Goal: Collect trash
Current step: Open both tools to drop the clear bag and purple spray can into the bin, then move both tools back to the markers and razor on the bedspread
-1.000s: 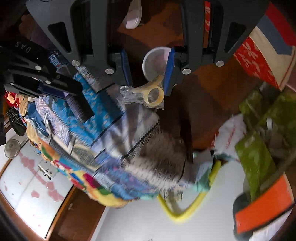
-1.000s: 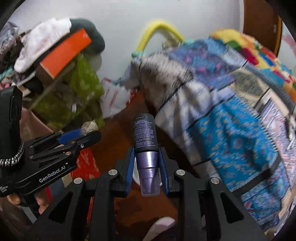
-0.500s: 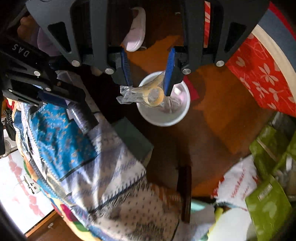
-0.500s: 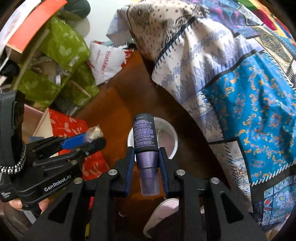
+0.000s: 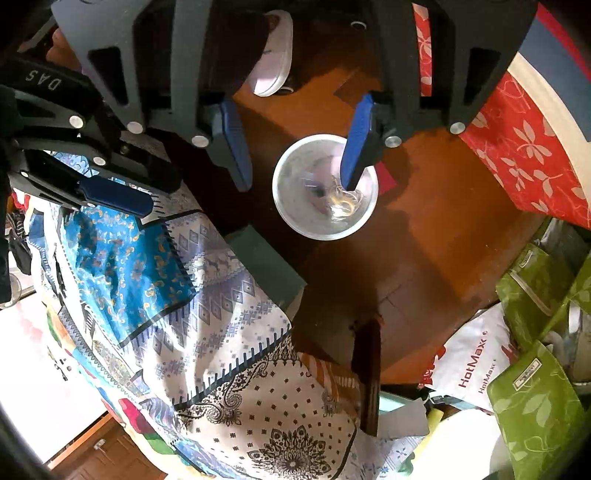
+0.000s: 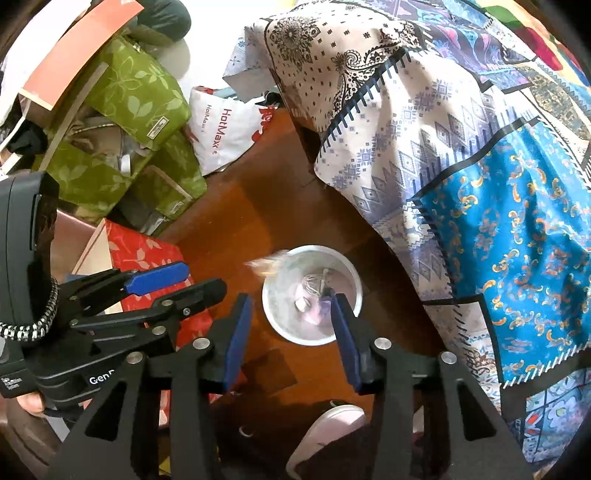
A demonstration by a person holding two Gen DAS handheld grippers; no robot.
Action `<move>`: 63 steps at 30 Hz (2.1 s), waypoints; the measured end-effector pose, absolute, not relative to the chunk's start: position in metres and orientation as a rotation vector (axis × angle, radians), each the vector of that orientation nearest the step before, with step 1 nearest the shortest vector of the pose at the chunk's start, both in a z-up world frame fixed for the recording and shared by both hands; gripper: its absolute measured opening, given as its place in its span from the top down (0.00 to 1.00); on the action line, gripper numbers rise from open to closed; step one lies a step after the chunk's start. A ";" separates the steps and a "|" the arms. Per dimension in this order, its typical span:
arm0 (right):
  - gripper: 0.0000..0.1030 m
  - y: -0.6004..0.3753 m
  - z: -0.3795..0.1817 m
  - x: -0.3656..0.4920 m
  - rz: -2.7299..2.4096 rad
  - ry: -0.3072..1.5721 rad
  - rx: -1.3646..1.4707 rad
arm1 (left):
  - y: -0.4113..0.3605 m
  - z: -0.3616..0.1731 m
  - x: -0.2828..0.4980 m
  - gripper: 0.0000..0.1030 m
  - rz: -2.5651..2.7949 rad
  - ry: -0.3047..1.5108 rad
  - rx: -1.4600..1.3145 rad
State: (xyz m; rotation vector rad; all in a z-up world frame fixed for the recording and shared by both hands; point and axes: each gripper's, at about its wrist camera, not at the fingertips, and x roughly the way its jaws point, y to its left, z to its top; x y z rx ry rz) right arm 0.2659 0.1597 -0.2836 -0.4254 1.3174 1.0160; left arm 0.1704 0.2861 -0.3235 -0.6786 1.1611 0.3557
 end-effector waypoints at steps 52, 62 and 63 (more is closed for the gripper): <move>0.36 -0.115 -0.020 0.268 0.638 0.463 -0.094 | 0.060 -0.029 0.214 0.37 0.202 0.546 -0.180; 0.36 -0.162 -0.023 0.311 0.504 0.443 -0.060 | 0.028 -0.033 0.278 0.30 0.124 0.546 -0.170; 0.36 -0.166 -0.025 0.316 0.488 0.446 -0.057 | 0.026 -0.035 0.285 0.30 0.113 0.552 -0.175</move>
